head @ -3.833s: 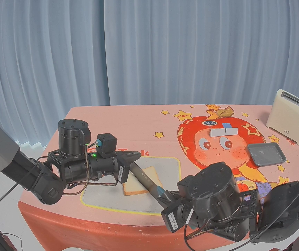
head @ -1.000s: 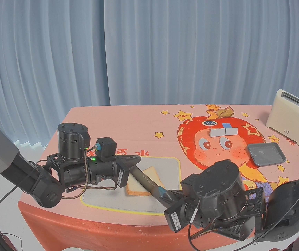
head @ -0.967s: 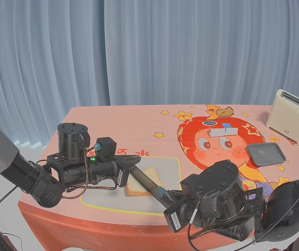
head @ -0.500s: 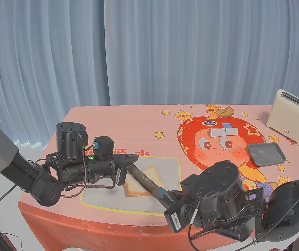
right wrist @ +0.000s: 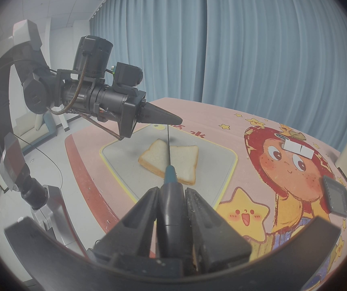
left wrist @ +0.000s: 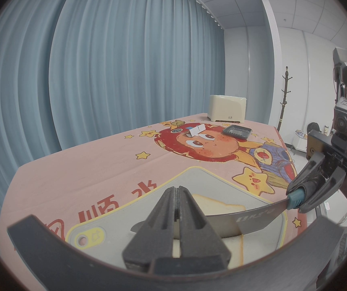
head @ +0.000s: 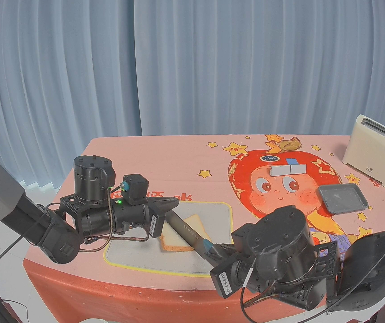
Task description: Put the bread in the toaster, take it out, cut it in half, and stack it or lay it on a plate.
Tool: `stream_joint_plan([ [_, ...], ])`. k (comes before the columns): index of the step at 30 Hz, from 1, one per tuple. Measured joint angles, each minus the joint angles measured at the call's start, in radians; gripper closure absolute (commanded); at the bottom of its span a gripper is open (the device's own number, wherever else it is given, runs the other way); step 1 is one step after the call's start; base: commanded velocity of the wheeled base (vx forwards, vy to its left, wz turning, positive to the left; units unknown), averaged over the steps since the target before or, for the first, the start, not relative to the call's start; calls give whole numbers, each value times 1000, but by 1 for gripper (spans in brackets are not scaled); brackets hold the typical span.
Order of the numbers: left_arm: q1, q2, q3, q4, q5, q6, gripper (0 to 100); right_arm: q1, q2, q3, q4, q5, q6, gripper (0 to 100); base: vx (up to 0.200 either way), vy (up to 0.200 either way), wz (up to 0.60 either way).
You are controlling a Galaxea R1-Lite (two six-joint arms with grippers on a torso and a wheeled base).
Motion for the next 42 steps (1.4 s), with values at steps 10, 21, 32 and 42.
stream_joint_plan([
  [10, 0, 0, -5, -3, 1, 0, 100, 3, 10, 2, 1, 0, 0, 100, 0, 0, 0],
  [21, -24, 0, 28, -13, 2, 0, 100, 2, -19, 6, 13, 1, -4, 100, 0, 0, 0],
  [32, 3, 0, 1, -1, 2, 0, 100, 5, 14, -4, -3, 1, 3, 100, 0, 0, 0],
  [42, -5, 0, 12, -10, 2, 0, 100, 9, 2, 4, 13, 1, -2, 100, 0, 0, 0],
])
